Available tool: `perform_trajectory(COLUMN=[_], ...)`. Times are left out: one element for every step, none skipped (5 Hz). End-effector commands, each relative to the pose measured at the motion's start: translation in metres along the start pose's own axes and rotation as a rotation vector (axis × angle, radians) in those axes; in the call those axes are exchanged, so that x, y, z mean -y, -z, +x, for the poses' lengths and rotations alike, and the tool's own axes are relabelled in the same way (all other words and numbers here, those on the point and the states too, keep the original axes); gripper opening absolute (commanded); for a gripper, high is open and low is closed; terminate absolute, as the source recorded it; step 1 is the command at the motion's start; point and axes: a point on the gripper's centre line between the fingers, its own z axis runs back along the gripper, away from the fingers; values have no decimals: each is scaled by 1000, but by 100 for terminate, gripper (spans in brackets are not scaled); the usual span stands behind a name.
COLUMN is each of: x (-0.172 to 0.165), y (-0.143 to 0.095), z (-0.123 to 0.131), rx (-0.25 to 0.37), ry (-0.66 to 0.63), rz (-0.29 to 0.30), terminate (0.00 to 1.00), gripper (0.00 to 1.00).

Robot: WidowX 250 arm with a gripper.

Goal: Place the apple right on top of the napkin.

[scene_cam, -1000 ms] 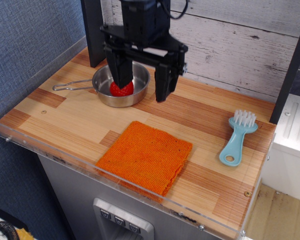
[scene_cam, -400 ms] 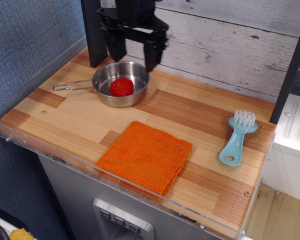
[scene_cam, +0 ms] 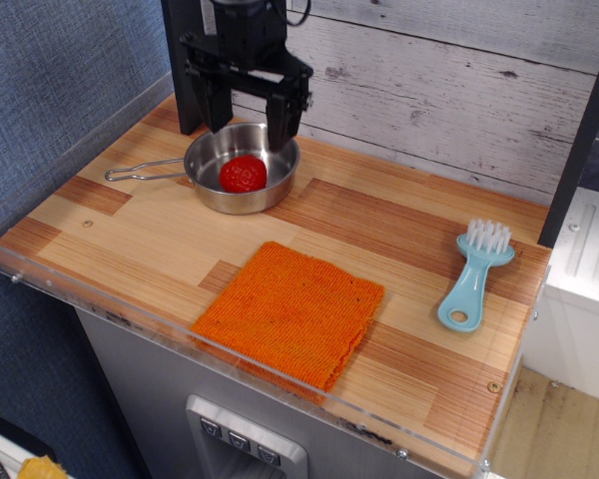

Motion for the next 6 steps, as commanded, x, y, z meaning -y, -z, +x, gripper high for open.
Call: perform_trajectory(x=[-14, -16, -22, -22, -22, -23], y=[9, 21, 27, 41, 54, 63], z=[8, 6, 3, 1, 0, -3], rx=[60, 64, 66, 42, 16, -5], ry=[-40, -49, -55, -45, -43, -37], rz=[0, 11, 15, 26, 48, 44], terminate=[0, 0, 0, 0, 0, 0], gripper=[100, 100, 100, 100, 100, 100])
